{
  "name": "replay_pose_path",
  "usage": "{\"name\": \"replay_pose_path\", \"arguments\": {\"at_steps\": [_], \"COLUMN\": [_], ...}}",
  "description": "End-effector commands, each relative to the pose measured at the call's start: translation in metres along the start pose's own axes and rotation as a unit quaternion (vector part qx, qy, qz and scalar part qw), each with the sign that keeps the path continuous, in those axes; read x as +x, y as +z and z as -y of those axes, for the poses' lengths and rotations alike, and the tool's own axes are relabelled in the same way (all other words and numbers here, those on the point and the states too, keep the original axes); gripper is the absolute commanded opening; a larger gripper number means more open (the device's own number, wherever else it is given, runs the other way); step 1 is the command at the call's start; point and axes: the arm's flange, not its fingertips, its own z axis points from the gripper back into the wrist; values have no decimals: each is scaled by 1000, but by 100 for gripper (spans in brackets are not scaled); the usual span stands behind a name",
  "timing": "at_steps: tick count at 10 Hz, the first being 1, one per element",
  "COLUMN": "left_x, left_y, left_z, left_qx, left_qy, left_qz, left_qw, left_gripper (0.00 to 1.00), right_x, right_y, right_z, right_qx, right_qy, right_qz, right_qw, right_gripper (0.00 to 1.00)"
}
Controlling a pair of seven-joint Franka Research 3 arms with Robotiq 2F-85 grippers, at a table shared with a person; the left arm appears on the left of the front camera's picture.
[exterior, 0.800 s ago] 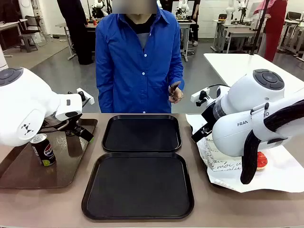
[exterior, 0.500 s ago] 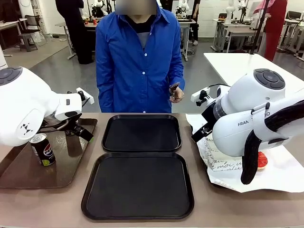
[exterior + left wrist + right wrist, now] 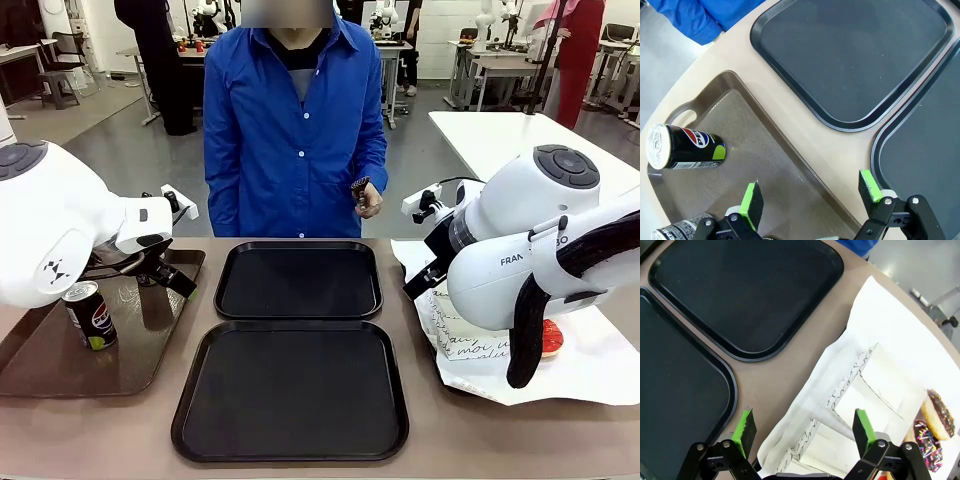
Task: Set up donuts and drinks on trays.
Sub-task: Pick up one Pepsi coke and place it on the Flat Tray.
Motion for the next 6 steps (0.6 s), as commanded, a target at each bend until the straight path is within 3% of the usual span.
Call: {"name": "replay_pose_path", "arguments": {"at_steps": [1,3,4,5,6], "left_x": [0,0,0,-27,-54], "left_y": [0,0,0,45,87], "left_z": [0,0,0,15,16], "left_qx": [0,0,0,5,-7], "left_qy": [0,0,0,-28,-42], "left_qz": [0,0,0,19,8], "left_qw": [1000,1000,1000,999,999], "left_gripper": [100,100,100,100,100], "right_x": [0,0,-14,-38,-62], "right_y": [0,0,27,64,94], "right_z": [0,0,-16,-31,-40], "right_qx": [0,0,-39,-60,-59], "right_qy": [0,0,36,83,111], "right_qz": [0,0,-3,21,23], "right_qw": [1000,1000,999,995,992], "right_gripper": [100,100,100,100,100]}}
